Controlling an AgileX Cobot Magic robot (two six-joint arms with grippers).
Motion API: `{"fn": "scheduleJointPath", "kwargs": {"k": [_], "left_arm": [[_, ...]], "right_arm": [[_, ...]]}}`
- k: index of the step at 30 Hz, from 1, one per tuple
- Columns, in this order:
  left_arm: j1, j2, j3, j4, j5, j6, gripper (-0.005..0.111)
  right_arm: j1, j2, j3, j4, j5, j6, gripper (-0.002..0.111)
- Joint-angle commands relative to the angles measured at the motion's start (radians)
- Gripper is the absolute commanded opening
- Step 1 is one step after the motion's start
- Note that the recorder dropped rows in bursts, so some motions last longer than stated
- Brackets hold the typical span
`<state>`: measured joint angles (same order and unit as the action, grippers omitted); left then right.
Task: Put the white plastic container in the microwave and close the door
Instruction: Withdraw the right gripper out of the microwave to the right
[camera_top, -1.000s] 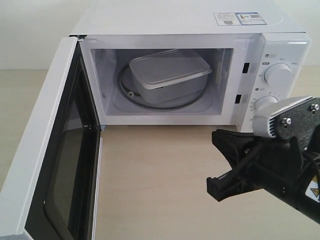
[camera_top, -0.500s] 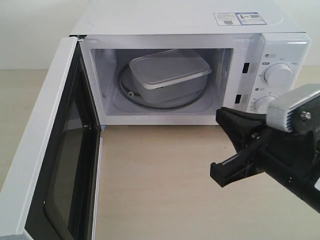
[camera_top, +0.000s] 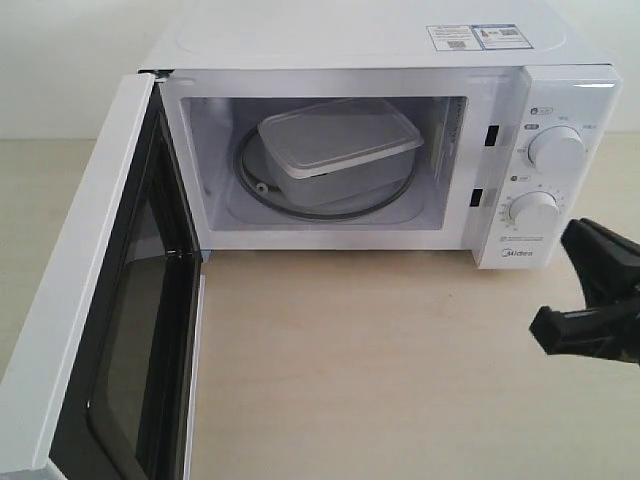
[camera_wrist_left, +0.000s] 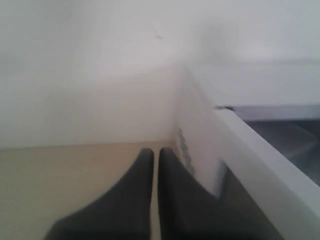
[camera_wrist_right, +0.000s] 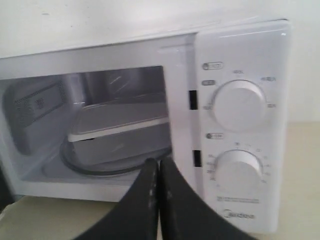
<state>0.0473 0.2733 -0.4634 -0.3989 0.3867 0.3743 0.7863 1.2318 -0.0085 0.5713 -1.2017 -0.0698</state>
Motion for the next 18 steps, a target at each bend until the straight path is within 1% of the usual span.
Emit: {"fn": "scheduleJointPath", "kwargs": {"k": [1,2,3,4,5,7,10,12,14,17,18], "left_arm": [[0.002,0.063,-0.052,-0.578,0.264,0.792,0.004],[0.002,0.072,-0.052,-0.71,0.297,0.926,0.004],[0.002,0.084,-0.052,-0.809,0.321,0.998,0.004],[0.002,0.091,-0.052,-0.856,0.321,1.008,0.004],[0.002,0.098,-0.055,-0.865,0.313,0.995,0.004],[0.002,0.118,-0.054,-0.802,0.274,0.925,0.004],[0.002,0.162,-0.054,-0.641,0.217,0.797,0.004],[0.002,0.201,-0.054,-0.531,0.178,0.675,0.004],[0.002,0.239,-0.054,-0.502,0.167,0.6,0.004],[0.002,0.276,-0.057,-0.509,0.164,0.582,0.004],[0.002,0.281,-0.057,-0.509,0.156,0.582,0.004]], "right_arm": [[0.002,-0.003,0.009,0.218,-0.019,-0.061,0.0],[0.002,-0.003,0.009,0.22,-0.019,-0.074,0.0],[0.002,-0.003,0.009,0.216,-0.019,-0.085,0.0],[0.002,-0.011,0.009,0.216,-0.019,-0.094,0.0],[0.002,-0.013,0.009,0.219,-0.019,-0.104,0.0],[0.002,-0.036,0.009,0.229,-0.019,-0.134,0.0],[0.0,-0.073,-0.035,0.256,-0.011,-0.25,0.0],[-0.007,-0.101,-0.089,0.294,0.09,-0.385,0.0],[-0.046,-0.129,-0.147,0.323,0.167,-0.503,0.0],[-0.137,-0.183,-0.19,0.331,0.164,-0.519,0.0],[-0.166,-0.204,-0.194,0.331,0.191,-0.519,0.0]]}}
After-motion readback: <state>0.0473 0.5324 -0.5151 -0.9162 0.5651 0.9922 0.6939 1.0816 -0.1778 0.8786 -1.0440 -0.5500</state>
